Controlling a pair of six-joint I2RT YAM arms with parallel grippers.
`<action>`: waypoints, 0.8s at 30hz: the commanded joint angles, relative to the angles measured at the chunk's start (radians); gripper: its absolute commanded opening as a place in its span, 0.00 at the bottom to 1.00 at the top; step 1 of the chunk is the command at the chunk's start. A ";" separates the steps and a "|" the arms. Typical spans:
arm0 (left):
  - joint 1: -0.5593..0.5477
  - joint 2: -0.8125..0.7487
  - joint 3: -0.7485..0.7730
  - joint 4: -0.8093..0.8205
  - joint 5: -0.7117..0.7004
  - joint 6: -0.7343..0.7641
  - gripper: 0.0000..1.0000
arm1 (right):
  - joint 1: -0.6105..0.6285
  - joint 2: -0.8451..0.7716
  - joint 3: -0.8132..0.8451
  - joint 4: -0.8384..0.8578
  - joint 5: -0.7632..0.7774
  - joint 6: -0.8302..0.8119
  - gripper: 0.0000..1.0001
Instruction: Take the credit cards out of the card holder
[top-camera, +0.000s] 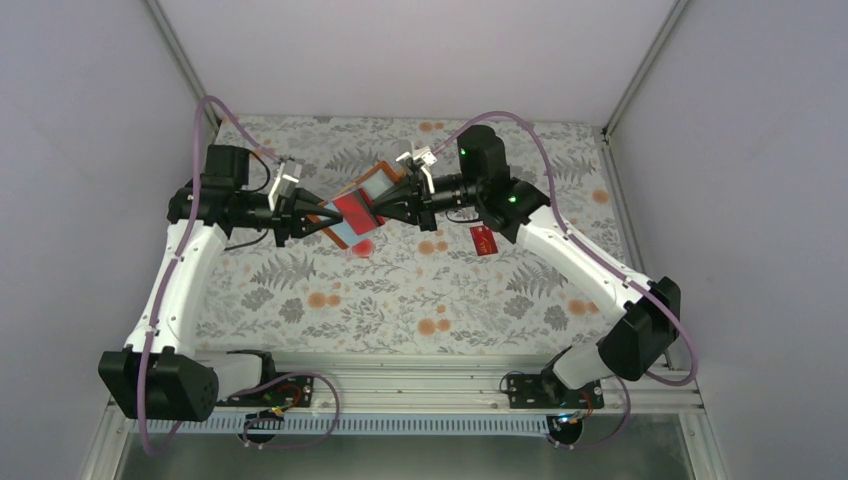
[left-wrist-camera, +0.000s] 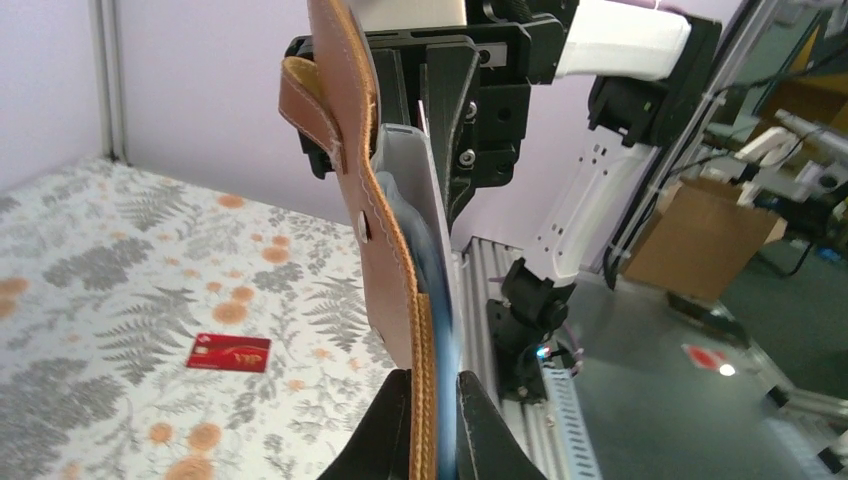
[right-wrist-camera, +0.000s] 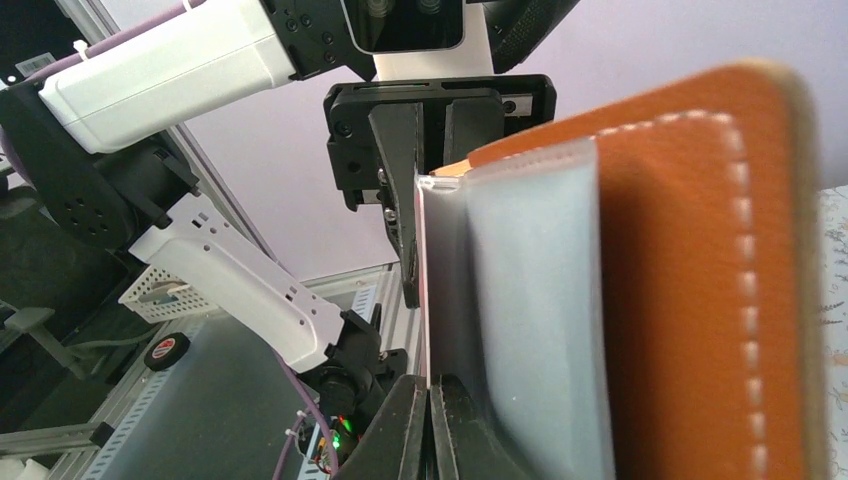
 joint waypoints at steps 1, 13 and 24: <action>0.002 -0.001 0.001 0.005 0.039 0.014 0.03 | -0.006 -0.016 0.033 0.005 -0.013 -0.014 0.04; 0.003 -0.011 -0.035 0.137 -0.059 -0.149 0.02 | -0.114 -0.118 0.023 -0.171 0.150 -0.050 0.04; 0.032 -0.012 -0.088 0.332 -0.372 -0.411 0.02 | -0.264 -0.127 0.158 -0.519 0.736 0.113 0.04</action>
